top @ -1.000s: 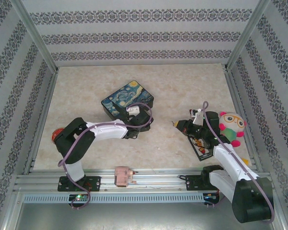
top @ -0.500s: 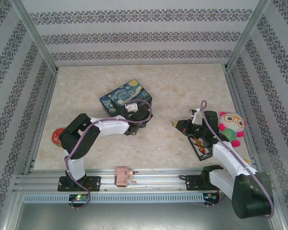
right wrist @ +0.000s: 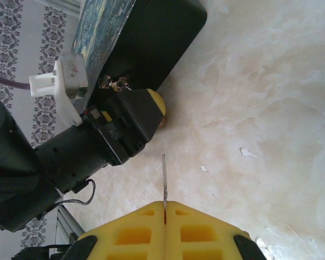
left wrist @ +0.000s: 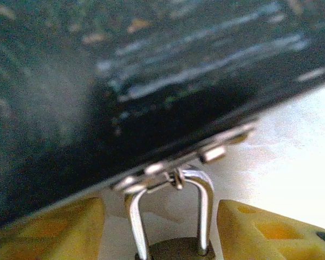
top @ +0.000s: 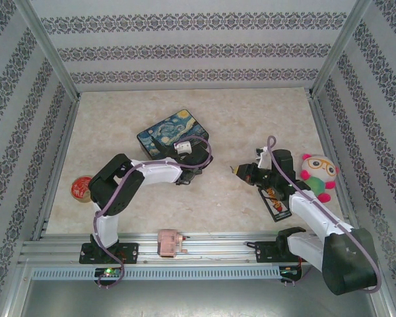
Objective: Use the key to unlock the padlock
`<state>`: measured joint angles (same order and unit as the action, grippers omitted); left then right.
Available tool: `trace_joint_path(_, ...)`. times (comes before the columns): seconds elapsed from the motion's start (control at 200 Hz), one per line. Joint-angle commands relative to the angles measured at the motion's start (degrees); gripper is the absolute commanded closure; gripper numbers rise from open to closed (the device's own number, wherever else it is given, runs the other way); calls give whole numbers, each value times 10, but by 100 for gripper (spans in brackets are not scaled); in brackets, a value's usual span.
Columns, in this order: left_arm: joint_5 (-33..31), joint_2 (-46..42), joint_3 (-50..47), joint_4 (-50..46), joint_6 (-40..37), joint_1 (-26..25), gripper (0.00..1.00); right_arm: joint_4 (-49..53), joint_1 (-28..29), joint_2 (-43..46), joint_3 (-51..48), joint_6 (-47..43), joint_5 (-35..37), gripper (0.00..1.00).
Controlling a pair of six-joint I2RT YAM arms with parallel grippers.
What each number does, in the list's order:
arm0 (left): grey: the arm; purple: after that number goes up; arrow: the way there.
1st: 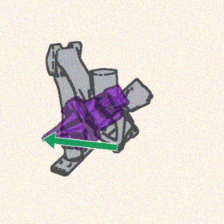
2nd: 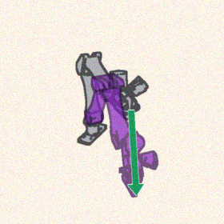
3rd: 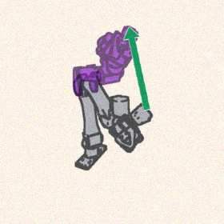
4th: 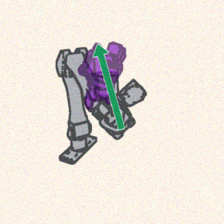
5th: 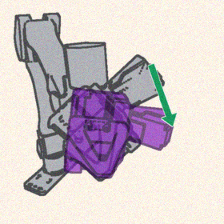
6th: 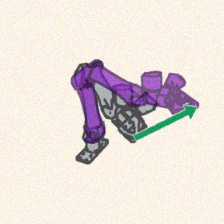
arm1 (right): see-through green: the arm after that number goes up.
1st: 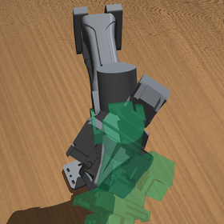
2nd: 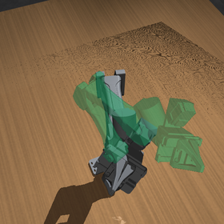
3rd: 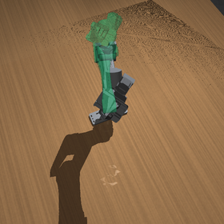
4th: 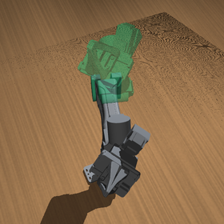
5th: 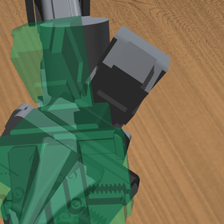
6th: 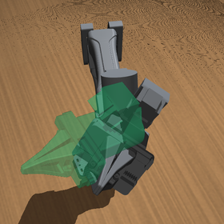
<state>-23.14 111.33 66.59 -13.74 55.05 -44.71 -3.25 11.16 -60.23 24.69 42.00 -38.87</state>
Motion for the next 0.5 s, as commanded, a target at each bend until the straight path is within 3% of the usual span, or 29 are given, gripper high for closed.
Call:
trace_joint_path(0.0, -22, 10, 5, 9, 17, 9, 49, -18, 13, -10, 16, -11, 7, 100)
trace_joint_path(0.155, -34, 13, 8, 5, 18, 9, 51, -35, 28, -26, 14, -10, 7, 100)
trace_joint_path(0.34, -47, 24, 18, -1, 13, 10, 43, -56, 38, -41, 13, -4, 8, 100)
trace_joint_path(0.495, -62, 37, 27, 0, 8, 10, 47, -66, 43, -47, 12, 0, 8, 100)
